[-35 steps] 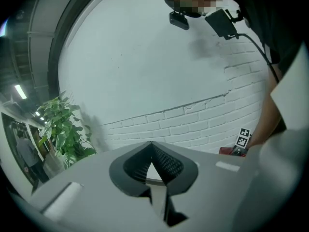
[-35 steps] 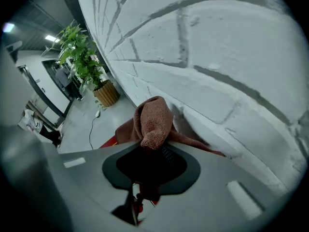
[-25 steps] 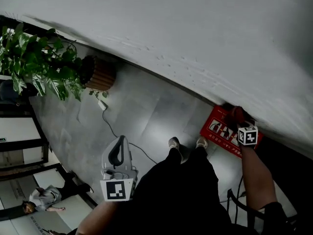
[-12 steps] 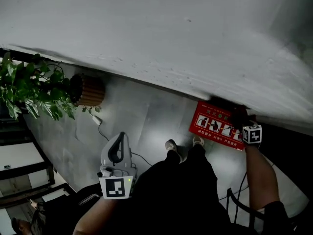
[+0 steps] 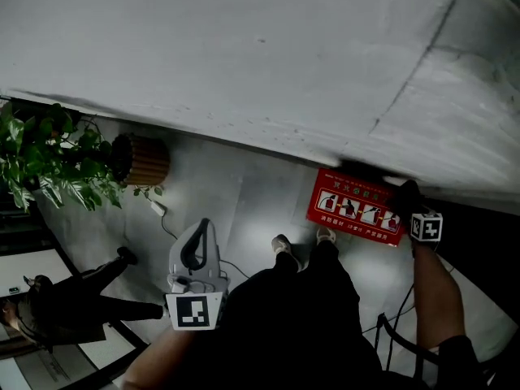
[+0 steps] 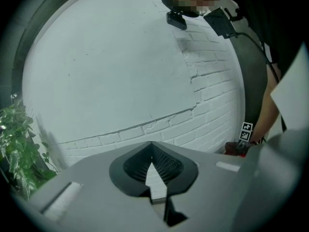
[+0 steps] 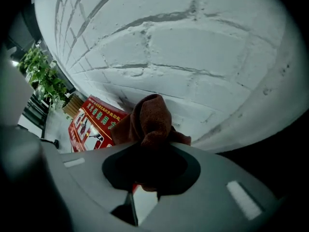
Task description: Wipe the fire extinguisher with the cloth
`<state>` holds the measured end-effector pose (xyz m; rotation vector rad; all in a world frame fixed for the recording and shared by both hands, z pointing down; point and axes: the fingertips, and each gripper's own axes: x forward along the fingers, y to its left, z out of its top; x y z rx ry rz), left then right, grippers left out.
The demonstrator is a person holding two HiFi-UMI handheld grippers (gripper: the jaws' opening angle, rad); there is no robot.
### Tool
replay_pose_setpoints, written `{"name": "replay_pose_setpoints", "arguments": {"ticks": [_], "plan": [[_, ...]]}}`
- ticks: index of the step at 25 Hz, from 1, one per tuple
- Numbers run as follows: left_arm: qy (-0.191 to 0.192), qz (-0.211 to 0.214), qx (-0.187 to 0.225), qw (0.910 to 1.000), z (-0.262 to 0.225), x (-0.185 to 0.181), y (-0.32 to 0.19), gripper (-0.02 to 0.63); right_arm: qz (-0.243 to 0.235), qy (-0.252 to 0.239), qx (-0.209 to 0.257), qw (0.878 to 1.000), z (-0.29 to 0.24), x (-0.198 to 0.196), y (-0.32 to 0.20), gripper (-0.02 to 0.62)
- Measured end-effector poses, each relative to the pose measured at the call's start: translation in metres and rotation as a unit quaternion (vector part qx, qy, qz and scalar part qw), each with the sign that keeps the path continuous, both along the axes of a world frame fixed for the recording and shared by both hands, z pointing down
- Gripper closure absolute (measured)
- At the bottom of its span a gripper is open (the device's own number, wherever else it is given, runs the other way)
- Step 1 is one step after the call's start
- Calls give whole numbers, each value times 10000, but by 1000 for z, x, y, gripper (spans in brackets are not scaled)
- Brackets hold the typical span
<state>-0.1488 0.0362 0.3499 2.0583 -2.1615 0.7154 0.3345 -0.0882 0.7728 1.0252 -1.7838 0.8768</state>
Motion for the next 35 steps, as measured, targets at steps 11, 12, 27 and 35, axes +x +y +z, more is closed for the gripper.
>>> {"name": "replay_pose_setpoints", "arguments": {"ticks": [11, 12, 27, 35], "plan": [[90, -329, 63, 9994, 0, -20, 20, 606, 84, -545, 751, 9957, -42, -38, -3, 526], [97, -356, 82, 9993, 0, -23, 23, 606, -86, -749, 841, 9936, -45, -60, -5, 526], [-199, -1357, -33, 9905, -9, -86, 98, 606, -2339, -1642, 288, 9579, -22, -335, 24, 528], [-407, -1693, -108, 9847, -15, -104, 137, 606, -2399, -1247, -232, 9625, 16, -328, 36, 528]]}}
